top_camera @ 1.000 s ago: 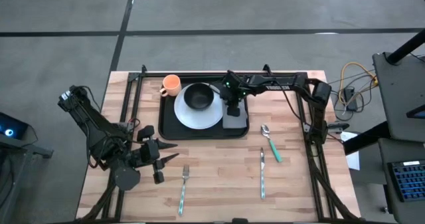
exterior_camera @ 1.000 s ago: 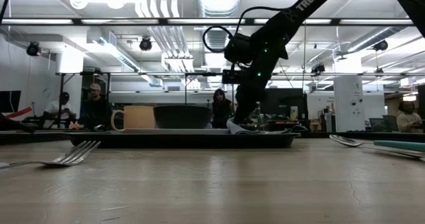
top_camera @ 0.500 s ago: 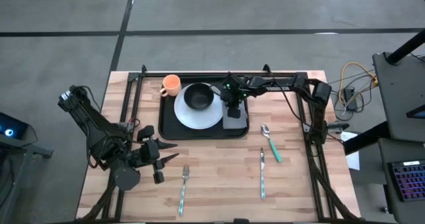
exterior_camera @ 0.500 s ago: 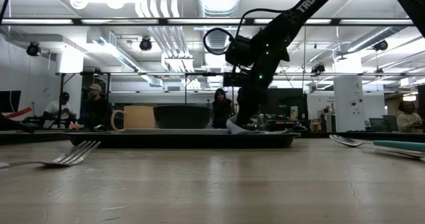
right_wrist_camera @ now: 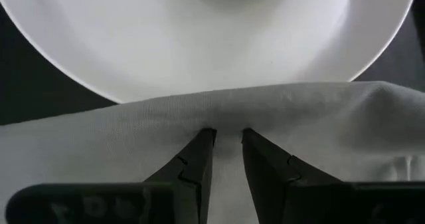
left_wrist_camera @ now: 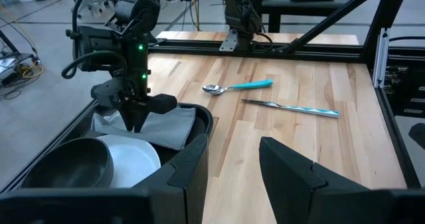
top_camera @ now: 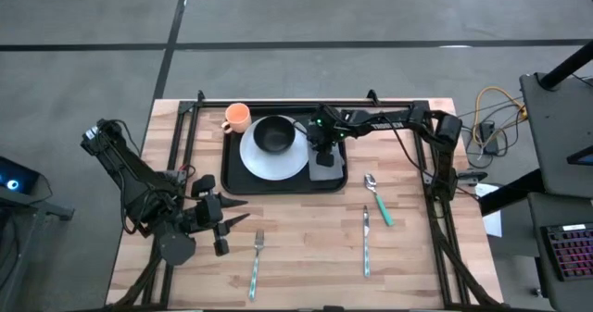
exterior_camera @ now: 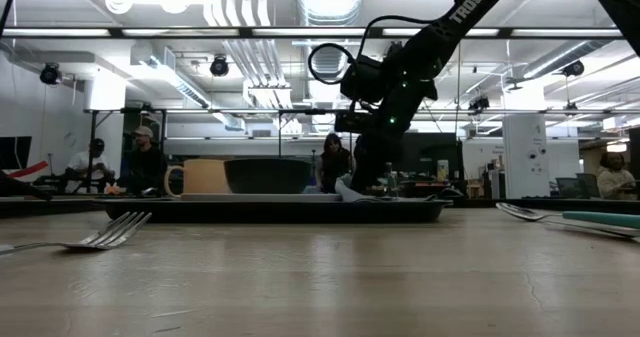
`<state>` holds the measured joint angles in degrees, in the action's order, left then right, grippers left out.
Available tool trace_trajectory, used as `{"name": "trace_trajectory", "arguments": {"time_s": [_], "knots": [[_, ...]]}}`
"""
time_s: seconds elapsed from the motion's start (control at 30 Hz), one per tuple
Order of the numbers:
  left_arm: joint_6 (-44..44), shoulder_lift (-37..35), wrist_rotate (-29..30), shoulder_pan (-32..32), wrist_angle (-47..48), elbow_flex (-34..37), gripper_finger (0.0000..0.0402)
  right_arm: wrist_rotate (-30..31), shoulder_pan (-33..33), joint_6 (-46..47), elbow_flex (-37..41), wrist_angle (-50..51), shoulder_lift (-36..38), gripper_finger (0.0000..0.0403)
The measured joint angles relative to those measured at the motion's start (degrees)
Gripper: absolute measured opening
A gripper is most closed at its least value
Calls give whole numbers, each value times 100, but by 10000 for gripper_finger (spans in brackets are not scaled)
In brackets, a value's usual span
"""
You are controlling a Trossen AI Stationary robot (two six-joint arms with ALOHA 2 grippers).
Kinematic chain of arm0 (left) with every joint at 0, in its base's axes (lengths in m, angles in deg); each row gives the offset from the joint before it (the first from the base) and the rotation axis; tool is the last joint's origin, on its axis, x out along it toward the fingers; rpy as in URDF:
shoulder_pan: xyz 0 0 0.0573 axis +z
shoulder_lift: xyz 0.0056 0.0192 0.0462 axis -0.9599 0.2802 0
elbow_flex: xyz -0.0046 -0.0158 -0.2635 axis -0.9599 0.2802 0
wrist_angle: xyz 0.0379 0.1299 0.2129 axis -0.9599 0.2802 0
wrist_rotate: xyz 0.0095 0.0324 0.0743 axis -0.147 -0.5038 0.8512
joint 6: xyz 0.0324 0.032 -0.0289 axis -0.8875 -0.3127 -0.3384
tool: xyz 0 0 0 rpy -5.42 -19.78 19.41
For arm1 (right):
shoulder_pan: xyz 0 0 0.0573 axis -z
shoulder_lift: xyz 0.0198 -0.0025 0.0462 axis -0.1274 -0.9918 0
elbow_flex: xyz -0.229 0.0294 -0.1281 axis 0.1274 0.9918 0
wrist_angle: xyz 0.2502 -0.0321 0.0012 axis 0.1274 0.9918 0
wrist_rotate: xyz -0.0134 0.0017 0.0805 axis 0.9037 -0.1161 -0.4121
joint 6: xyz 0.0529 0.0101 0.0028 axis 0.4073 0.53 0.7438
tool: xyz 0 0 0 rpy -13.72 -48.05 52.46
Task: Set up tray
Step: Put the napkin to the right of the plate on the serving tray
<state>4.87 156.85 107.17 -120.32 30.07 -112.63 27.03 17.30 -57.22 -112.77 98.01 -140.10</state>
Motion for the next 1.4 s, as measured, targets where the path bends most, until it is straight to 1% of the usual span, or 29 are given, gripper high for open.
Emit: {"name": "trace_trajectory", "arguments": {"time_s": [0.1, 0.2, 0.33, 0.6, 0.87, 1.0, 1.07, 1.3, 1.4], "knots": [[0, 0, 0, 0, 0, 0, 116, -156, -2, 24, -17, -104, -82, 75], [7, 0, 0, 0, 0, 0, 116, -187, -9, 42, -57, -148, -241, 75], [13, 0, -34, 0, 0, 0, 116, 27, 6, 30, -61, 22, -341, 75], [15, 0, -37, 0, 0, 0, 116, 73, 122, 13, -59, 151, -317, 70], [15, 0, -39, 0, 0, 0, 116, 101, 168, -10, -72, 335, -171, 77], [-9, 0, -39, 0, 0, 0, 117, 145, 168, -143, -338, 497, -38, 73], [-11, 0, -39, 0, 0, 0, 117, 262, 187, -261, -430, 499, -25, 70], [-13, 0, -39, 0, 0, 0, 117, 324, 589, -621, -557, 110, -157, 68], [-4, 0, -39, 0, -1, 0, 117, 353, 811, -618, -666, -4, -222, 68]]}}
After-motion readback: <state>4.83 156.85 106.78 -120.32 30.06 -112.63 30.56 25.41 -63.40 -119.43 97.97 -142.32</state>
